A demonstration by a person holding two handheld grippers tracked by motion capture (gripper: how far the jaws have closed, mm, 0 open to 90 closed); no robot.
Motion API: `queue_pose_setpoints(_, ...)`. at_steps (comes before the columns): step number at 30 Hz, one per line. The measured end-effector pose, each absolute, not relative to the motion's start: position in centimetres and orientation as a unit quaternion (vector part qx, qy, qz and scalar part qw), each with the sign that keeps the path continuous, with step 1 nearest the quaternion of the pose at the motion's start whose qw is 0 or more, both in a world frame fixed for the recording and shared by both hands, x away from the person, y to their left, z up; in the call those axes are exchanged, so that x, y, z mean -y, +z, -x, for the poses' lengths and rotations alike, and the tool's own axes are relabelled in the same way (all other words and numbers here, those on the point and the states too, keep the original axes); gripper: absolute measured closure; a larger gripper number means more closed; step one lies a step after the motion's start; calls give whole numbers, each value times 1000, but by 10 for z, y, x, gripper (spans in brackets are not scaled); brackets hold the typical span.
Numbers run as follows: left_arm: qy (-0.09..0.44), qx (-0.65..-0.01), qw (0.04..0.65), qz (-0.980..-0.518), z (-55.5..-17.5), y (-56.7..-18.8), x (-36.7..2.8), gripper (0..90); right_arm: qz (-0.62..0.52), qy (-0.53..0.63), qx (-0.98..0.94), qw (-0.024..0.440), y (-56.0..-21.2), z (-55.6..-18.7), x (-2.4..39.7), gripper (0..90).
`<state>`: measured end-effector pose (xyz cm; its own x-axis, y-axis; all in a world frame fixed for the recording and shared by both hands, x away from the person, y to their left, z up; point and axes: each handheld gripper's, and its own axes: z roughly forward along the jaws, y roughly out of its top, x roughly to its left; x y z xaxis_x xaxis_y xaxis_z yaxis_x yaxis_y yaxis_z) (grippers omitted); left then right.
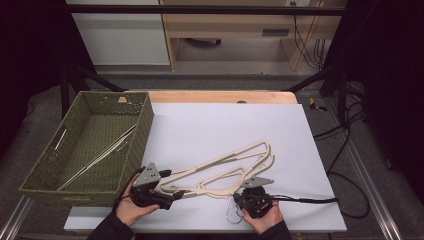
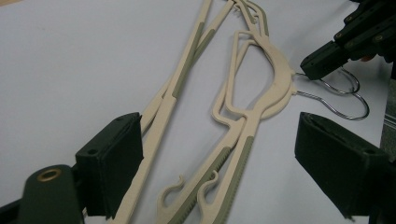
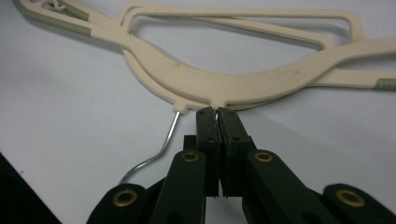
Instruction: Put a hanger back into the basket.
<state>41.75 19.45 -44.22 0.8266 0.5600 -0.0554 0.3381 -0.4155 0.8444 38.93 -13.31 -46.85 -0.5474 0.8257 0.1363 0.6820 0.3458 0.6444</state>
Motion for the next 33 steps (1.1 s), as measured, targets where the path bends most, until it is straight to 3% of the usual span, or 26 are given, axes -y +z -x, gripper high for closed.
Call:
queue_pose_setpoints(3, 118, -270, 467, -834, -418, -443, -194, 156, -453, 336, -818, 113, -472, -389, 132, 847)
queue_pose_setpoints(18, 116, -259, 472, -834, -416, -440, -178, 171, -465, 349, -805, 115, -462, -393, 136, 894)
queue_pose_setpoints(33, 119, -217, 429, -868, -421, -431, -110, 202, -434, 349, -823, 111, -434, -404, 147, 894)
